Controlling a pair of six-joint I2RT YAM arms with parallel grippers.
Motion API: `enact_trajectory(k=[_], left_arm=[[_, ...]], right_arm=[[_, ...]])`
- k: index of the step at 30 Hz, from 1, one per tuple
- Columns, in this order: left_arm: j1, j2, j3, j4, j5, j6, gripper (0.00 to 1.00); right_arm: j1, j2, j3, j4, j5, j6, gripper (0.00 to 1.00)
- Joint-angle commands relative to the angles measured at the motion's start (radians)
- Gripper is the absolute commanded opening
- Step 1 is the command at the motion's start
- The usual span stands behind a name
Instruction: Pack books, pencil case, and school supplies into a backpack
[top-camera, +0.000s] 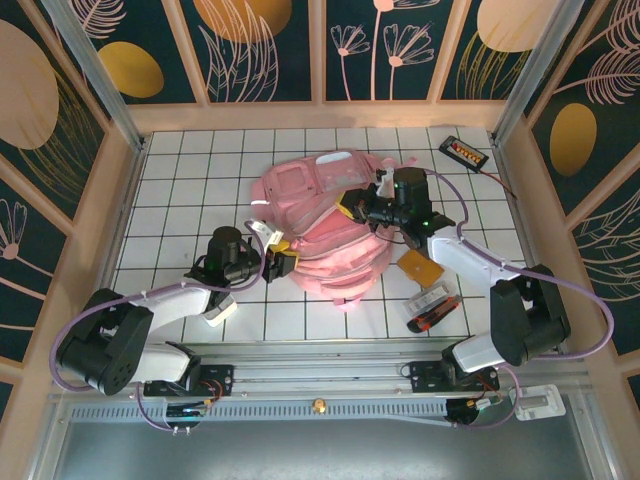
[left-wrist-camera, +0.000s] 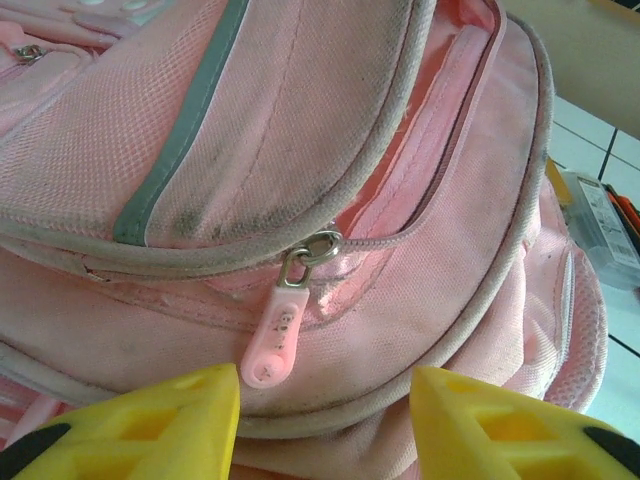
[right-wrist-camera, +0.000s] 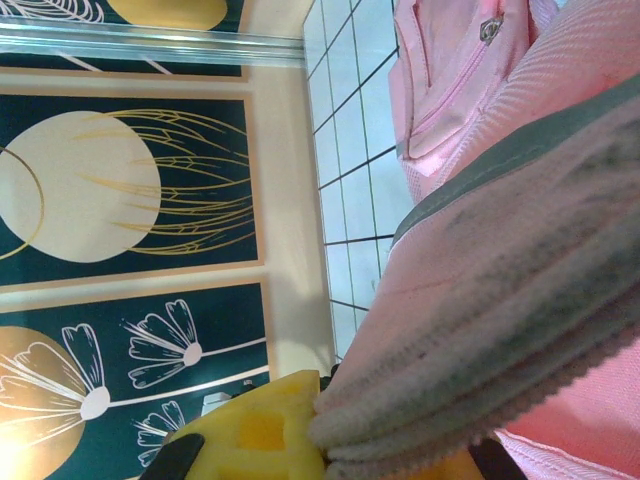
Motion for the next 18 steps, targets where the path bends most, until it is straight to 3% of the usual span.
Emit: enact_trajectory(k=[1, 13, 18], left_arm=[[-0.005, 0.016, 0.014, 0.048, 0.016, 0.016, 0.48], [-0.040, 0.107, 0.000, 0.182, 0.066, -0.022, 0.44], [-0.040, 0.120, -0.002, 0.226, 0.042, -0.061, 0.30]], right_arm=[[-0.005, -0.037, 0.009, 0.096, -0.030, -0.016, 0.00], [-0.002, -0.024, 0.012, 0.092, -0.031, -0.019, 0.00], [0.005, -0.012, 0.009, 0.102, -0.030, -0.016, 0.00]])
